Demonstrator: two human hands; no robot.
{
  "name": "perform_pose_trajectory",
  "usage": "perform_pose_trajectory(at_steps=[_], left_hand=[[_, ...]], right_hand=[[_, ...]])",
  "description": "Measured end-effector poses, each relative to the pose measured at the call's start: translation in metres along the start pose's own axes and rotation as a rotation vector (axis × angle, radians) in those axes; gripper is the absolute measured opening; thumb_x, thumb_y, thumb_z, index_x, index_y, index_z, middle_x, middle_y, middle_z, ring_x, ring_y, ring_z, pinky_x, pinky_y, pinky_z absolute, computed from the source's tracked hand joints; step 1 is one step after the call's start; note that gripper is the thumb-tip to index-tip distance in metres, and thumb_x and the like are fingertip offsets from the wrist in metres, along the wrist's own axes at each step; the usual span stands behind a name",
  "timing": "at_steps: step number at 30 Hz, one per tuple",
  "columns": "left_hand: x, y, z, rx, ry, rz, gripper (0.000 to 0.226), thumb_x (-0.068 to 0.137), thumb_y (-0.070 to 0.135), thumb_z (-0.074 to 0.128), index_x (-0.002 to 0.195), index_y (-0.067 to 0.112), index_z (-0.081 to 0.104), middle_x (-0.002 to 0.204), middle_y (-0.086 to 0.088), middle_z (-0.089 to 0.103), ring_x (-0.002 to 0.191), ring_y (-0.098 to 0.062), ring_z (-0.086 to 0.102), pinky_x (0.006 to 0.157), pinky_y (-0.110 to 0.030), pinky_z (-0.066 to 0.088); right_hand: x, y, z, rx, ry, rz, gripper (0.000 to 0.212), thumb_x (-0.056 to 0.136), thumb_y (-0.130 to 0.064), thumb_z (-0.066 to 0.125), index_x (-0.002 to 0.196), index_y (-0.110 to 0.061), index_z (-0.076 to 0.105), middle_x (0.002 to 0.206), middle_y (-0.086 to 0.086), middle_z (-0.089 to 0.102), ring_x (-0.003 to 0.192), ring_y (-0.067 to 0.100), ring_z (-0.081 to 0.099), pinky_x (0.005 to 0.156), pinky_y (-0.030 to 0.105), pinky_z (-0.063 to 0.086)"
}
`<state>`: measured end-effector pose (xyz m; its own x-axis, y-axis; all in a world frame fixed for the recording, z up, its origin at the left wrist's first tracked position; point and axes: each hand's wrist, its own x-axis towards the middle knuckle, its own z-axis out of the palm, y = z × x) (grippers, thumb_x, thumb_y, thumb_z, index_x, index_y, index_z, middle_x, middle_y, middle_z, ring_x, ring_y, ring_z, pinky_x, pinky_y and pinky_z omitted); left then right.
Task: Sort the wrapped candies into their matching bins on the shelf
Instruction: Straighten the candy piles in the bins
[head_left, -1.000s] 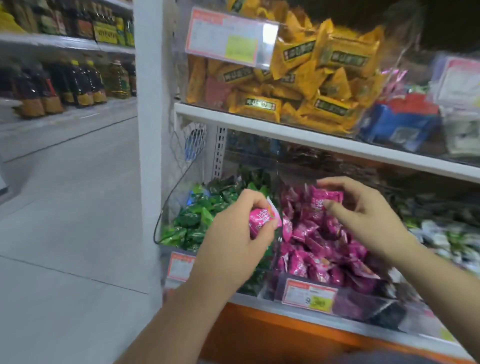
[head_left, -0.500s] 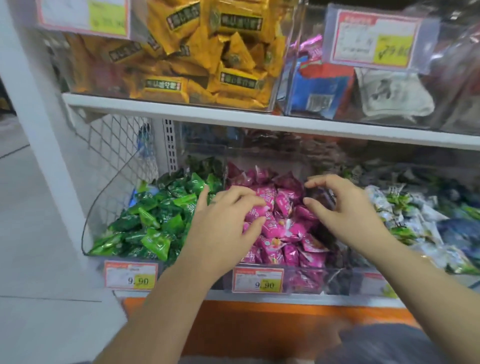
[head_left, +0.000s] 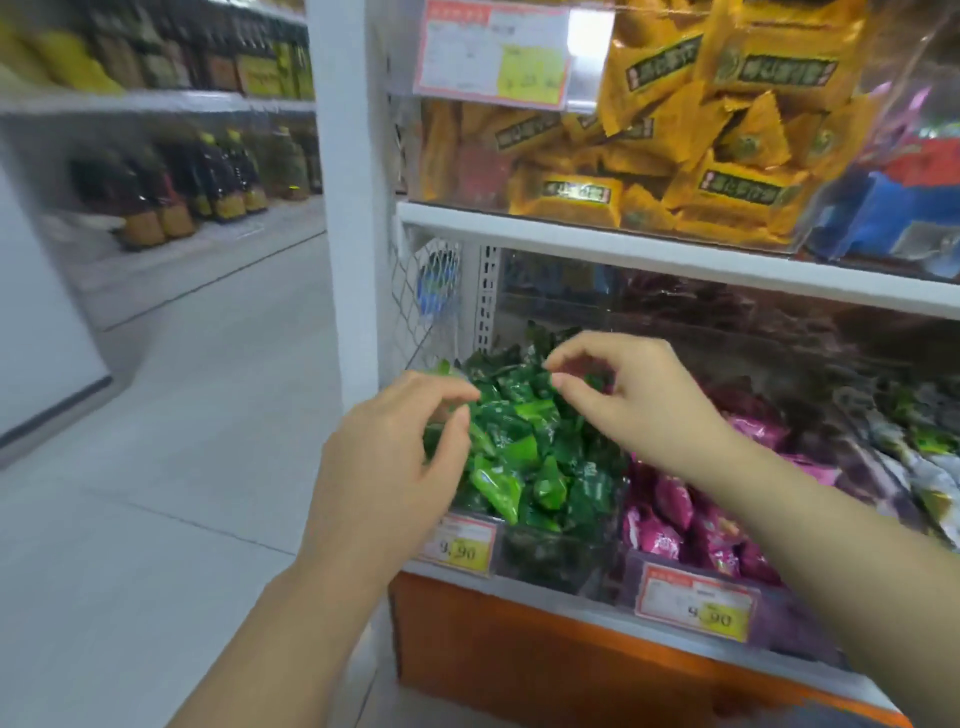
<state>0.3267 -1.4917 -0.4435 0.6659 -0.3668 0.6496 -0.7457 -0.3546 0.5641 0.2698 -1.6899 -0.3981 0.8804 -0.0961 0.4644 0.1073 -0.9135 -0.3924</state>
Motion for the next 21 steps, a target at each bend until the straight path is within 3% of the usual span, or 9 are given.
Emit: perform_pose_trajectory(at_steps=[3, 5, 8, 11, 14, 18, 21], left_hand=[[0.0, -0.019, -0.018, 0.003, 0.061, -0.1, 0.019, 0.085, 0.028, 0.051, 0.096, 0.033, 0.066, 0.085, 0.031, 0.057, 0.084, 0.005, 0.057, 0.073, -0.014, 0.043], [0.001, -0.027, -0.026, 0.005, 0.091, -0.146, 0.019, 0.083, 0.027, 0.05, 0.094, 0.035, 0.064, 0.084, 0.03, 0.057, 0.085, 0.009, 0.056, 0.071, -0.007, 0.04], [0.004, -0.035, -0.031, -0.027, 0.1, -0.193, 0.016, 0.084, 0.029, 0.05, 0.091, 0.036, 0.063, 0.084, 0.026, 0.06, 0.084, 0.008, 0.057, 0.064, -0.009, 0.04], [0.009, -0.041, -0.031, -0.043, 0.101, -0.208, 0.015, 0.086, 0.03, 0.051, 0.091, 0.034, 0.064, 0.084, 0.023, 0.062, 0.082, 0.007, 0.057, 0.06, -0.012, 0.039], [0.014, -0.045, -0.03, -0.078, 0.106, -0.229, 0.019, 0.081, 0.031, 0.048, 0.089, 0.032, 0.065, 0.084, 0.02, 0.063, 0.081, 0.003, 0.058, 0.065, -0.022, 0.046], [0.019, -0.046, -0.03, -0.113, 0.115, -0.248, 0.012, 0.085, 0.026, 0.053, 0.083, 0.032, 0.063, 0.079, 0.017, 0.064, 0.07, 0.004, 0.055, 0.06, -0.02, 0.039], [0.019, -0.047, -0.031, -0.134, 0.107, -0.269, 0.016, 0.087, 0.017, 0.058, 0.082, 0.031, 0.063, 0.078, 0.018, 0.063, 0.063, 0.007, 0.052, 0.057, -0.018, 0.035]], right_hand=[[0.04, -0.007, 0.021, -0.004, -0.135, -0.003, 0.019, 0.086, -0.017, 0.066, 0.104, -0.016, 0.069, 0.099, -0.003, 0.07, 0.087, 0.004, 0.061, 0.078, 0.014, 0.043], [0.065, -0.007, 0.035, -0.034, -0.25, 0.032, 0.026, 0.088, -0.021, 0.064, 0.112, -0.015, 0.066, 0.106, -0.003, 0.067, 0.095, 0.008, 0.06, 0.078, 0.015, 0.04], [0.094, -0.002, 0.058, -0.072, -0.415, 0.095, 0.028, 0.089, -0.028, 0.062, 0.115, -0.017, 0.063, 0.109, -0.005, 0.063, 0.102, 0.011, 0.059, 0.081, 0.018, 0.04], [0.115, 0.0, 0.079, -0.075, -0.526, 0.09, 0.027, 0.088, -0.028, 0.065, 0.107, -0.01, 0.069, 0.107, 0.004, 0.069, 0.093, 0.017, 0.063, 0.083, 0.028, 0.049], [0.123, -0.003, 0.096, -0.103, -0.613, 0.103, 0.027, 0.085, -0.032, 0.068, 0.1, -0.01, 0.072, 0.095, 0.004, 0.071, 0.076, 0.011, 0.059, 0.063, 0.019, 0.041], [0.127, -0.001, 0.108, -0.19, -0.675, 0.174, 0.046, 0.078, -0.043, 0.072, 0.106, -0.007, 0.07, 0.098, 0.012, 0.069, 0.087, 0.022, 0.062, 0.069, 0.027, 0.042], [0.125, 0.001, 0.115, -0.2, -0.706, 0.19, 0.047, 0.076, -0.045, 0.074, 0.106, -0.009, 0.069, 0.089, 0.002, 0.064, 0.081, 0.016, 0.059, 0.067, 0.024, 0.041]])
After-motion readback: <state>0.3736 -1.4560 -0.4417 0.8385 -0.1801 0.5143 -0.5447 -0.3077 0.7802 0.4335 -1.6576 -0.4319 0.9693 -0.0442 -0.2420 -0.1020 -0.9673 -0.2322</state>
